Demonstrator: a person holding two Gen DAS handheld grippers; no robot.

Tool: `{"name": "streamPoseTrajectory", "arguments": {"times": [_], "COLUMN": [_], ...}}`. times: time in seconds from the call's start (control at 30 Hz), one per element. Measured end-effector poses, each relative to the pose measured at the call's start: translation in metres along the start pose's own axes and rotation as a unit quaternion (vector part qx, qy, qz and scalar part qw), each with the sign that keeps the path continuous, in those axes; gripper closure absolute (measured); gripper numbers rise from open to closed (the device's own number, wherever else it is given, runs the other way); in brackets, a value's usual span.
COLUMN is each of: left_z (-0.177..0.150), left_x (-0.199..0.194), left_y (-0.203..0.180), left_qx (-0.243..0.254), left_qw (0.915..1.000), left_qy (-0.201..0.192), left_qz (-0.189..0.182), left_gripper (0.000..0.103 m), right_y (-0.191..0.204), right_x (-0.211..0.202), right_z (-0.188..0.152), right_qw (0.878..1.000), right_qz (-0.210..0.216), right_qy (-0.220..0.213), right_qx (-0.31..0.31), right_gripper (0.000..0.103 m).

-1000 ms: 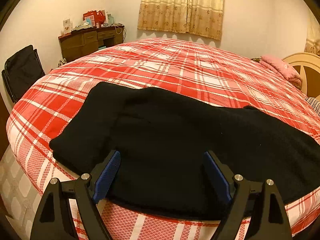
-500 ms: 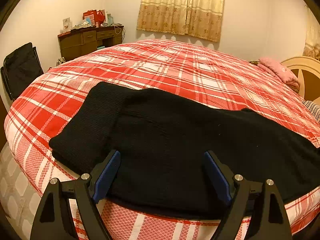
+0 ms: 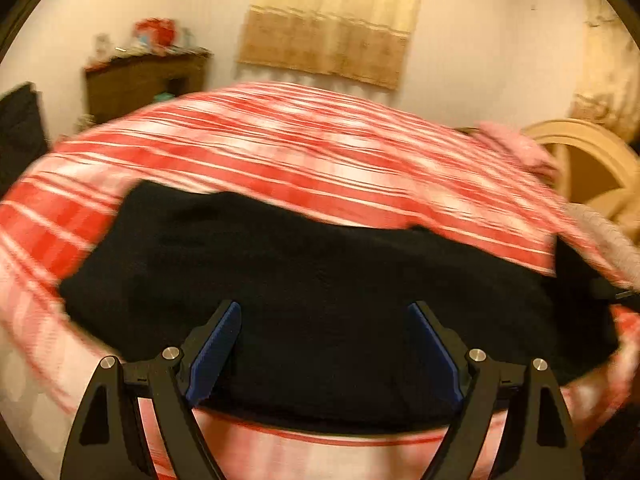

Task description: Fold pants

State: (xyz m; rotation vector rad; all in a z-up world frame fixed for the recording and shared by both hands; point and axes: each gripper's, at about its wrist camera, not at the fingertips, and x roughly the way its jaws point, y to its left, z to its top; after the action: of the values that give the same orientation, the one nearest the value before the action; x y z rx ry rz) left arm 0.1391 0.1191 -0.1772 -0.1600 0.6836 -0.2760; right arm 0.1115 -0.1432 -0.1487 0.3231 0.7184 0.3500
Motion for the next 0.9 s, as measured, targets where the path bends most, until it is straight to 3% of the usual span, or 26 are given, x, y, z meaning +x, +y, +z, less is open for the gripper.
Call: {"name": "streamPoseTrajectory", "arguments": {"times": [0.17,0.3,0.33,0.37,0.4,0.6,0.8,0.83,0.9], "left_z": [0.004,0.01,0.01,0.009,0.008,0.006,0.012,0.013,0.013], "left_x": [0.007,0.024,0.029,0.033,0.039,0.07,0.076,0.075,0.076], "left_y": [-0.053,-0.089,-0.098,-0.106,-0.114,-0.144,-0.167,-0.171,-0.183], "left_qx": [0.035,0.042,0.045,0.049,0.054,0.043,0.044,0.046,0.057], "left_qw": [0.9959,0.9864,0.9837,0.9823,0.9802,0.9696,0.9697,0.9699,0.9674], "left_qy": [0.02,0.046,0.056,0.063,0.073,0.127,0.132,0.132,0.14], "left_qz": [-0.08,-0.152,-0.165,-0.17,-0.176,-0.205,-0.201,-0.2,-0.203], "left_gripper": [0.017,0.017,0.017,0.017,0.017,0.017,0.018,0.02,0.042], "right_y": [-0.002,-0.006,-0.004,-0.004,-0.004,-0.022,-0.074,-0.079,-0.085], "right_x": [0.028,0.044,0.044,0.041,0.035,-0.011,-0.046,-0.051,-0.061], "right_z": [-0.017,-0.026,-0.027,-0.029,-0.03,-0.036,-0.034,-0.031,-0.025], "right_qw": [0.999,0.995,0.995,0.994,0.994,0.997,0.999,0.998,0.997], "right_qz": [-0.001,-0.005,-0.006,-0.002,0.009,0.014,-0.009,-0.007,-0.011], "right_qy": [0.048,0.094,0.099,0.103,0.106,0.068,-0.004,-0.018,-0.048], "right_qx": [-0.005,-0.014,-0.019,-0.024,-0.026,-0.029,0.05,0.059,0.066], "right_gripper": [0.087,0.082,0.078,0.063,0.056,0.043,0.042,0.042,0.042]}}
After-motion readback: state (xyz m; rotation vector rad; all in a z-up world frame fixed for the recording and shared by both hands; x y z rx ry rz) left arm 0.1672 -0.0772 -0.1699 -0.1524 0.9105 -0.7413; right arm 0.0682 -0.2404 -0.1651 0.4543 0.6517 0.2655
